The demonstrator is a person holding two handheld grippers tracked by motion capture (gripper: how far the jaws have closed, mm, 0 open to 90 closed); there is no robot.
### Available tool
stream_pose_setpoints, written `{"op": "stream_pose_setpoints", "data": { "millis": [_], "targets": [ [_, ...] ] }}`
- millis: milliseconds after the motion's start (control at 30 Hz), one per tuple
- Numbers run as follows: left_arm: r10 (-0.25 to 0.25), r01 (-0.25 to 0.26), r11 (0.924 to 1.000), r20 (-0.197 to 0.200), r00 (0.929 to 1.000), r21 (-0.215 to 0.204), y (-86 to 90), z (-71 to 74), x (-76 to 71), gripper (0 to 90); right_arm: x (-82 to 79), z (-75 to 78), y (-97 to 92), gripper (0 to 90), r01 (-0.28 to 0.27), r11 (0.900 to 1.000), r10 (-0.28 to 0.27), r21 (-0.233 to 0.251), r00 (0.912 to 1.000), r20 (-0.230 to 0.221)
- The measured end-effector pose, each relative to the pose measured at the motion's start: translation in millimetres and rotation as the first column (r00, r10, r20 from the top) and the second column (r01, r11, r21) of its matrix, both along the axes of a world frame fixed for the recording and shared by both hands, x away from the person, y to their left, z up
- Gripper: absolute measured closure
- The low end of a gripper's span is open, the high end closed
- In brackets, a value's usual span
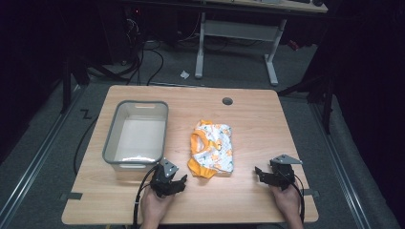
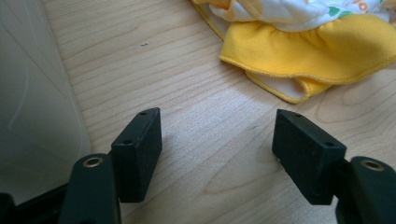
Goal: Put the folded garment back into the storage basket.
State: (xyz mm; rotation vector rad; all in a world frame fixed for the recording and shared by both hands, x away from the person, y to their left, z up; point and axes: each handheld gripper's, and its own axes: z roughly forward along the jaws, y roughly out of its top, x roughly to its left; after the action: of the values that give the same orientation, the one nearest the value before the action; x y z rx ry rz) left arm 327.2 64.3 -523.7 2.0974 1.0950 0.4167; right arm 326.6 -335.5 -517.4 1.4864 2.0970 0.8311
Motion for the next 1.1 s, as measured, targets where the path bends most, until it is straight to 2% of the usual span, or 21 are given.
{"op": "stream_pose_setpoints", "data": {
  "millis": [433, 700, 767, 1100],
  "targets": [
    [0.000, 0.000, 1.0000, -0.001, 1.0000, -0.001, 0.0, 0.0, 0.2, 32.6, 0.4, -0.1, -0.2, 27.6, -0.003, 1.0000, 0.003, -0.003, 1.0000, 0.003],
    [-0.008, 0.008, 0.9999, -0.011, 0.9999, -0.012, -0.7, -0.3, 1.2, 28.7, 0.1, 0.0, 0.1, 27.6, 0.001, 1.0000, -0.001, 0.000, 1.0000, 0.000],
    [-0.009, 0.009, 0.9999, -0.007, 0.9999, 0.004, -2.6, -0.3, 0.6, 26.8, 0.1, 0.0, 0.1, 27.6, 0.001, 1.0000, -0.001, 0.000, 1.0000, 0.000],
    [0.002, -0.002, 1.0000, -0.009, 1.0000, 0.001, -3.9, -0.3, 0.5, 25.7, 0.3, 0.0, -0.2, 27.6, -0.001, 1.0000, 0.001, -0.003, 1.0000, 0.002]
  ]
}}
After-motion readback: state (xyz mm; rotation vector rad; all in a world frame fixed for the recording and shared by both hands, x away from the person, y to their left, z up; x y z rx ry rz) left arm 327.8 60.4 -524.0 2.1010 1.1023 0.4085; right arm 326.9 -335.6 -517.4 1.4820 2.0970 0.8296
